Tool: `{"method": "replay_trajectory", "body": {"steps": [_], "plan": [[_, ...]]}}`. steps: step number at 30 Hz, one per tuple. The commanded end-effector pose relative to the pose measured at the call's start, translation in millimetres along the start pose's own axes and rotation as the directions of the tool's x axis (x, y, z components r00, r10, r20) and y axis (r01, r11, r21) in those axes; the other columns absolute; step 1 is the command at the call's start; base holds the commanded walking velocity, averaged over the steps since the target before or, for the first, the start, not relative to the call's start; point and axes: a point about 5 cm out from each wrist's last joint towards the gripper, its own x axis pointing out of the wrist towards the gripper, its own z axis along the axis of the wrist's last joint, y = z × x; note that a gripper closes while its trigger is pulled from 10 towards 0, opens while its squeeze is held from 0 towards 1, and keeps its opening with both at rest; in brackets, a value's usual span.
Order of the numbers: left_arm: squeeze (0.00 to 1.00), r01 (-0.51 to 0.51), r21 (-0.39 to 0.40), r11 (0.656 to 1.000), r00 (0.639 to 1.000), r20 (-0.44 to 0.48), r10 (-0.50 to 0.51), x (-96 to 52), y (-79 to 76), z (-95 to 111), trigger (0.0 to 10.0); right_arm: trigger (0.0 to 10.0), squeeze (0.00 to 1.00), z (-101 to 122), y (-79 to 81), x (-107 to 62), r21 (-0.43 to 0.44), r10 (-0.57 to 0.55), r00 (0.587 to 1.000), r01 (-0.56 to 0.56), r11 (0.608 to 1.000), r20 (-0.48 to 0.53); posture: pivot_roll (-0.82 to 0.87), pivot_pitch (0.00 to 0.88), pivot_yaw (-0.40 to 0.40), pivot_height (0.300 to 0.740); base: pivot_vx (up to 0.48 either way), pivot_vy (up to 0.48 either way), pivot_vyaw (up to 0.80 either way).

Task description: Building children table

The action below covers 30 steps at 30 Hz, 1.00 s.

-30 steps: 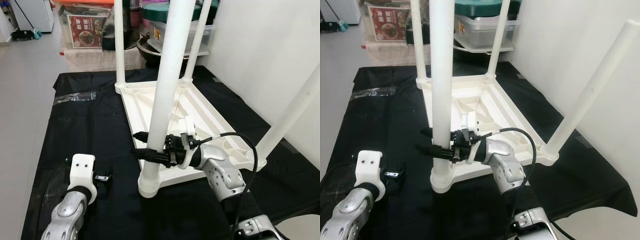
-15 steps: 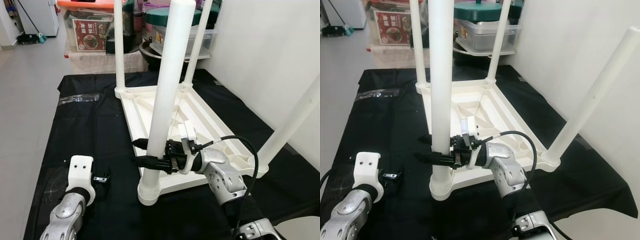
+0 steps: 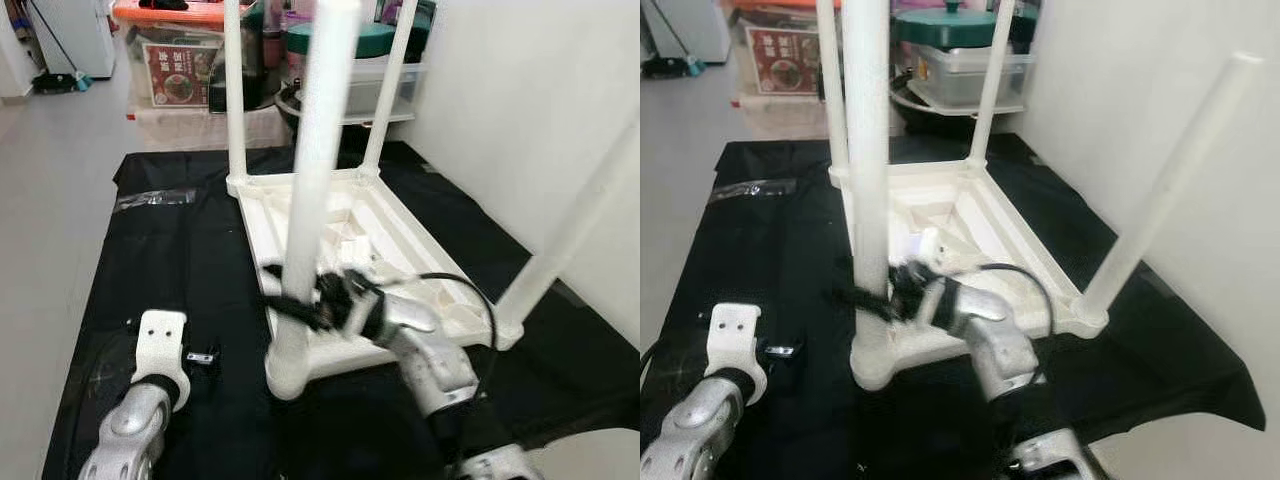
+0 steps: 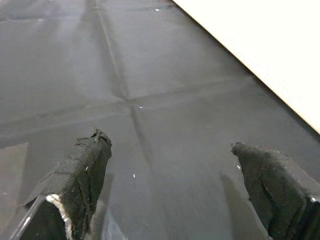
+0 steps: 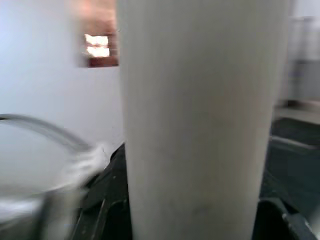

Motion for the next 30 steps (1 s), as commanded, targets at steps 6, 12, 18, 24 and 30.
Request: {"method": "replay_trajectory", "body": {"steps": [6, 12, 18, 24, 30], "plan": [[0.00, -0.034, 0.017, 0.999, 0.998, -0.060, 0.035, 2.9, 6.8, -9.2, 10.0, 0.0, 0.00, -28.3, -65.5, -75.5, -0.064, -0.839, 0.507, 0.847, 0.527, -0.200, 0.12, 0.000, -0.049, 0.740, 0.000, 0.000, 0.00], [0.00, -0.051, 0.020, 0.999, 0.997, -0.055, 0.052, 6.1, 8.8, -7.8, 10.0, 0.0, 0.00, -21.0, -63.5, -69.5, -0.054, -0.870, 0.463, 0.877, 0.478, -0.170, 0.12, 0.000, -0.051, 0.740, 0.000, 0.000, 0.00], [0.00, -0.061, 0.023, 0.998, 0.996, -0.061, 0.062, 3.9, 10.4, -9.7, 10.0, 0.0, 0.00, -22.3, -54.6, -60.7, -0.046, -0.876, 0.443, 0.887, 0.459, -0.194, 0.13, 0.000, -0.057, 0.740, 0.000, 0.000, 0.00], [0.00, -0.069, 0.021, 0.997, 0.996, -0.064, 0.070, 3.9, 11.1, -10.2, 10.0, 10.0, 0.00, -25.2, -52.5, -56.7, -0.047, -0.876, 0.414, 0.898, 0.438, -0.248, 0.13, 0.000, -0.053, 0.740, 0.000, 0.000, 0.00], [0.00, -0.065, 0.026, 0.998, 0.996, -0.065, 0.067, 6.5, 11.5, -9.7, 10.0, 10.0, 0.00, -23.0, -51.6, -55.2, -0.012, -0.871, 0.419, 0.900, 0.436, -0.256, 0.12, 0.000, -0.046, 0.740, 0.000, 0.000, 0.00]]}}
